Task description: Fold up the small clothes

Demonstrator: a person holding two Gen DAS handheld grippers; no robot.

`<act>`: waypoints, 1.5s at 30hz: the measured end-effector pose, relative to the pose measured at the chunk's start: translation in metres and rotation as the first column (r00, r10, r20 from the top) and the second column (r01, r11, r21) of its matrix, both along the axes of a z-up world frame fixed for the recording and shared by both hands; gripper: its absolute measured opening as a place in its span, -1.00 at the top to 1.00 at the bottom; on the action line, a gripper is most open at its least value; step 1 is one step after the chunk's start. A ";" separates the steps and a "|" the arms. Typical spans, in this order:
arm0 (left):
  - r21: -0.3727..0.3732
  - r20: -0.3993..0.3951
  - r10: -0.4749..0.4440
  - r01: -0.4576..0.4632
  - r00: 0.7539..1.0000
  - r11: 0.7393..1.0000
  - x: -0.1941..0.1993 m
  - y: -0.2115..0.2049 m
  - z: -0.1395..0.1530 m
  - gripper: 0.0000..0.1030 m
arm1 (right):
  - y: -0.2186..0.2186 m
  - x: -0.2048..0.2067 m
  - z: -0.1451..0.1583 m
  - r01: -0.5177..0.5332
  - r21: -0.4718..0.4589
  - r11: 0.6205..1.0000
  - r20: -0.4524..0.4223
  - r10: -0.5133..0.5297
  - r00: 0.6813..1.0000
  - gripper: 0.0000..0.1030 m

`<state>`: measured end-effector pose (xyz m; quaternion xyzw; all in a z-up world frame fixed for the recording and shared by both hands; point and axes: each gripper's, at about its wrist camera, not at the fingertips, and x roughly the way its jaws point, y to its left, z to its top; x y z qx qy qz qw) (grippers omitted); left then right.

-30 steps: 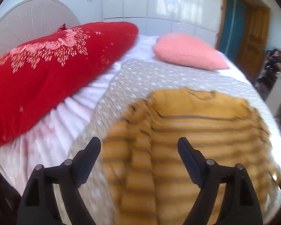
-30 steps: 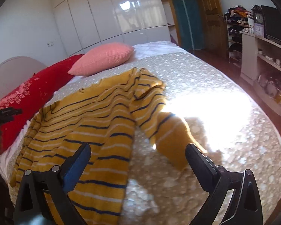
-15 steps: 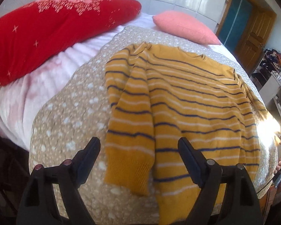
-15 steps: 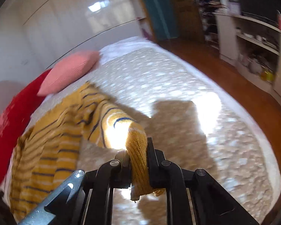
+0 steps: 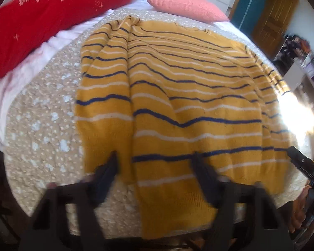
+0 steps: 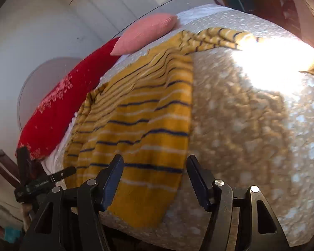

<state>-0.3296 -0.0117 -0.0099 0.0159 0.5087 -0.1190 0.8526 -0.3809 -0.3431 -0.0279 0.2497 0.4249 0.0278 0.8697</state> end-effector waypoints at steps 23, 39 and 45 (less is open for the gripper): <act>-0.020 0.102 0.076 -0.074 0.992 0.997 -0.029 0.056 0.049 0.16 | -0.111 -0.027 0.009 0.142 -0.551 0.822 -0.007 -0.174 0.985 -0.03; -0.032 0.050 0.062 -0.060 0.997 0.998 -0.017 0.031 0.048 0.16 | -0.186 -0.002 0.071 0.145 -0.123 0.982 0.058 -0.139 0.989 0.98; -0.056 0.046 0.037 -0.034 0.998 0.998 -0.016 0.026 0.047 0.15 | -0.220 -0.043 0.142 0.296 0.023 0.955 0.223 -0.294 0.929 0.97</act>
